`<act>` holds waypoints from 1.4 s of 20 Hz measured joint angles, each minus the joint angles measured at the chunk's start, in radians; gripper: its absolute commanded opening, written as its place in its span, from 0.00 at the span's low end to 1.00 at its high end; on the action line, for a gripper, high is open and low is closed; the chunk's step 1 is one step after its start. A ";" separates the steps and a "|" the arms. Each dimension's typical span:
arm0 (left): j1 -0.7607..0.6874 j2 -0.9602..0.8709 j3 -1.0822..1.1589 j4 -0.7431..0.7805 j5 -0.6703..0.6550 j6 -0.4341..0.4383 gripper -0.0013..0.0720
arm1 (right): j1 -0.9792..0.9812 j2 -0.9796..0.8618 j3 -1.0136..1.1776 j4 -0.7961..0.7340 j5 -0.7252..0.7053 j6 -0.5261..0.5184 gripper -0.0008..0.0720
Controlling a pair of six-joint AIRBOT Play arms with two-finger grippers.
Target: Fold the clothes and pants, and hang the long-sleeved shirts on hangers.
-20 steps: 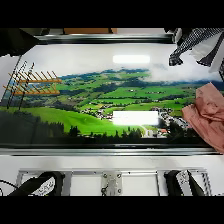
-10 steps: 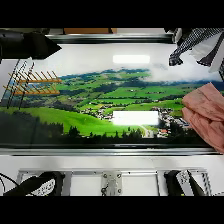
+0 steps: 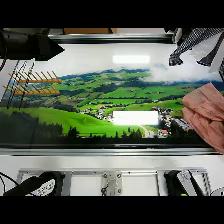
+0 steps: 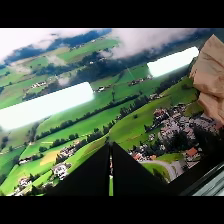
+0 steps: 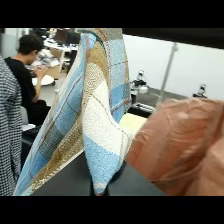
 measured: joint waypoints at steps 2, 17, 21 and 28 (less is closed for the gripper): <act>0.000 0.000 0.000 0.000 -0.010 0.000 0.04 | -0.051 -0.012 0.000 -0.001 0.001 0.050 0.03; 0.000 0.000 0.000 0.001 -0.042 0.001 0.04 | -0.228 -0.035 0.000 0.000 0.192 0.160 0.74; 0.000 0.000 0.000 0.001 -0.042 0.001 0.04 | -0.231 -0.010 0.000 0.044 0.186 0.160 0.75; 0.000 -0.001 0.000 0.001 -0.042 0.013 0.04 | -0.182 0.053 0.000 0.594 0.097 0.012 0.66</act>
